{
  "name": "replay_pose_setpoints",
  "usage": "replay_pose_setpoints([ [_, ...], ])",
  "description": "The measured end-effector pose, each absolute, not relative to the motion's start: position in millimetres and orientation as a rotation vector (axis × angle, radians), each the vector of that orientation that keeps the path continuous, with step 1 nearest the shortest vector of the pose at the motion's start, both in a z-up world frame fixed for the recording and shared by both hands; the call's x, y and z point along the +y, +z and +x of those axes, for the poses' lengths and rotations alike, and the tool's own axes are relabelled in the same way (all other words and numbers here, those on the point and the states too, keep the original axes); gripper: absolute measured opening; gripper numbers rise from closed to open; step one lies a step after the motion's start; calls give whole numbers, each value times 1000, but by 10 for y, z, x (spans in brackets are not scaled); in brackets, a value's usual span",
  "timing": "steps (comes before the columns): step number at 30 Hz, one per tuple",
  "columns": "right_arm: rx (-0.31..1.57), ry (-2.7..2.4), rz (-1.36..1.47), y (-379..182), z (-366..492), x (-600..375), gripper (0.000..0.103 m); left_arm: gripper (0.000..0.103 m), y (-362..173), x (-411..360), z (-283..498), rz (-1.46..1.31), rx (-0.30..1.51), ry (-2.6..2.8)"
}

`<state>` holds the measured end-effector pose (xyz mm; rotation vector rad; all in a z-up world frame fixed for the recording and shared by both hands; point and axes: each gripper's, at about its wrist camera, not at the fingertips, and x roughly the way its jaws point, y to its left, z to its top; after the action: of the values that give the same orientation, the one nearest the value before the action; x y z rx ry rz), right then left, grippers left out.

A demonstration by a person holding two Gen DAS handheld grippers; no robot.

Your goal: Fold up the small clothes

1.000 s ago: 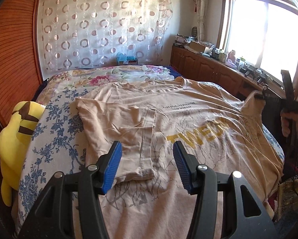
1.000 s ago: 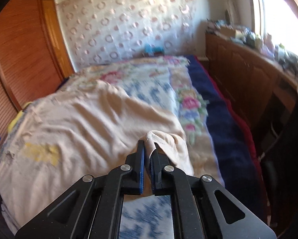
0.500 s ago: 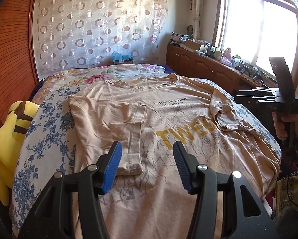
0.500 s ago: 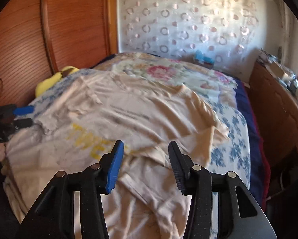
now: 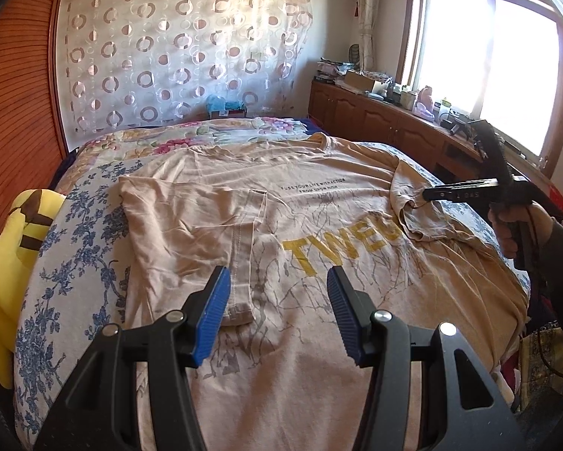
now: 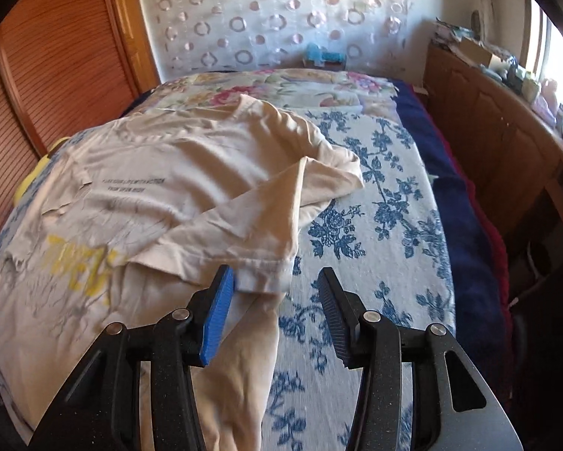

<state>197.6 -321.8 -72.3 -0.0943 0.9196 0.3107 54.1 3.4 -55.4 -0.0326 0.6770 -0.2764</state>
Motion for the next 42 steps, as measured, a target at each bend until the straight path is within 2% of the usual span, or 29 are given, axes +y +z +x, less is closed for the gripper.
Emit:
replay_pose_setpoints([
  [2,916,314,-100,-723,2012,-3185,41,53,-557,39,541,-32,676,-273],
  [3,910,320,-105,-708,2017,-3172,25,53,-559,44,540,-33,676,-272],
  [4,902,322,-113,-689,2019,-3149,16,53,-561,50,545,-35,676,-271],
  [6,876,330,-136,-619,2012,-3080,7,53,-568,60,551,-38,678,-270],
  [15,812,386,-194,-373,2079,-2769,3,53,-583,61,543,-42,679,-270],
  [29,819,476,-221,-235,2391,-2075,4,53,-619,96,523,-50,683,-268],
  [30,819,470,-224,-235,2395,-2058,10,53,-619,100,518,-51,682,-268],
  [31,814,463,-224,-230,2396,-2043,29,53,-618,103,520,-51,682,-268],
  [33,803,471,-206,-212,2378,-2048,45,53,-619,116,511,-53,679,-267],
  [42,791,440,-219,-207,2350,-2148,47,53,-618,134,515,-56,681,-264],
])
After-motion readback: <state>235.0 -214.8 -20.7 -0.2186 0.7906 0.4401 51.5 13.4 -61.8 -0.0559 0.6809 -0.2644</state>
